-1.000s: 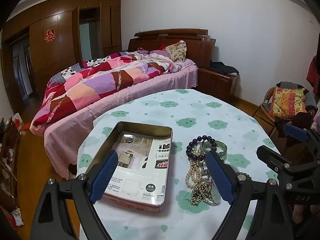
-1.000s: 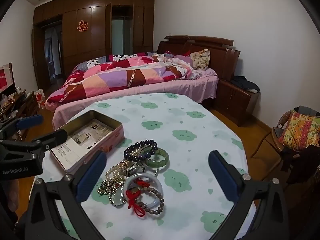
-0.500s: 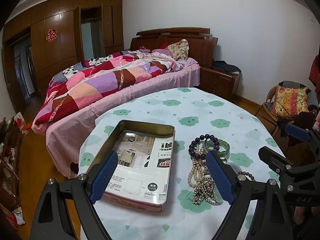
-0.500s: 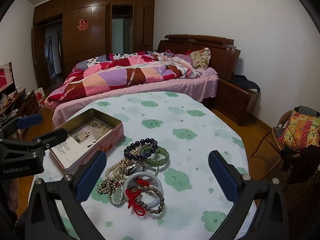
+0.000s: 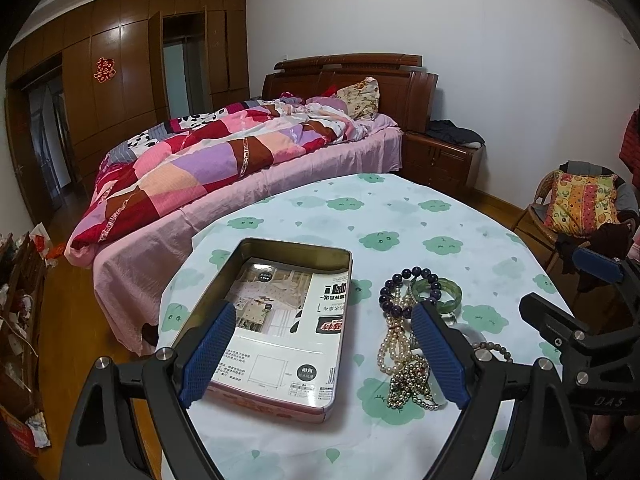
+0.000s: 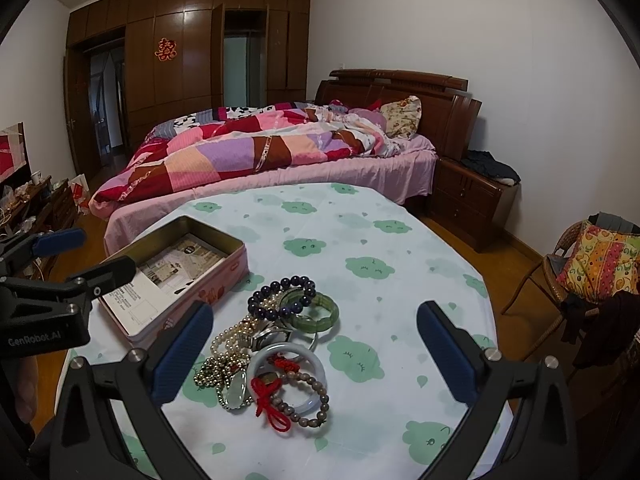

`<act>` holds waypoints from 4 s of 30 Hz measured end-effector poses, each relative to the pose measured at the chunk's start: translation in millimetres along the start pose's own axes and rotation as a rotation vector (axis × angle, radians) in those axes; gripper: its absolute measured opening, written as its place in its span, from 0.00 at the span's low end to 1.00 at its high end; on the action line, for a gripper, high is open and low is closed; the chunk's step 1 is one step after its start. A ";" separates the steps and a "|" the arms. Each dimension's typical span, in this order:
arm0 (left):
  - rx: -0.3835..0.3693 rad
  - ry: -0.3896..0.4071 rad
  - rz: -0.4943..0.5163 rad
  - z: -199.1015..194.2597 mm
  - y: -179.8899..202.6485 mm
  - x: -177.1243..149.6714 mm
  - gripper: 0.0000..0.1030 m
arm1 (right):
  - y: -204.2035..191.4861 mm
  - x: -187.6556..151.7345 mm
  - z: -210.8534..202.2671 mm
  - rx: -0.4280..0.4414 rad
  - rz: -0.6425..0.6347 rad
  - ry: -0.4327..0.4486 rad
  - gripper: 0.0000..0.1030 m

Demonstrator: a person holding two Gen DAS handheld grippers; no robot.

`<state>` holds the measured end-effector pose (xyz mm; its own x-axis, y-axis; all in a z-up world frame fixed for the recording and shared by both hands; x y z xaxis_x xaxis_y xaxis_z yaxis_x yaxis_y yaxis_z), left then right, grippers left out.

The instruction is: Organize jewelry

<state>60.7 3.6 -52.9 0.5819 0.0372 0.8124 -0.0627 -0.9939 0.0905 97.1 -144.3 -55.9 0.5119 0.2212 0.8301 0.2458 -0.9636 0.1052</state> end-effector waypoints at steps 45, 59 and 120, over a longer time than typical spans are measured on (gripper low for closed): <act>0.005 -0.009 -0.005 0.6 -10.1 -3.0 0.87 | 0.1 -1.3 1.7 -0.003 -0.004 -0.005 1.00; -0.073 -0.083 -0.010 36.3 4.9 -22.8 0.87 | 34.5 -37.5 39.8 -0.044 0.021 -0.089 1.00; -0.218 -0.025 0.072 96.6 49.1 21.3 0.13 | 16.6 -39.6 153.5 0.103 -0.011 -0.384 0.28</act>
<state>148.4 -54.4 -86.8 0.5890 -0.0384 0.8073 -0.2769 -0.9480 0.1570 207.3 -146.0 -171.1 0.7748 0.2901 0.5617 0.3243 -0.9451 0.0407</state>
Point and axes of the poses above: each gripper's, at about its wrist camera, not at the fingertips, and z roughly the way its jaws point, y to its right, x to its top, the point moved 7 cm from there along z, roughly the way its jaws point, and after that the axes turned 9 degrees about -x, right-handed, at the moved point
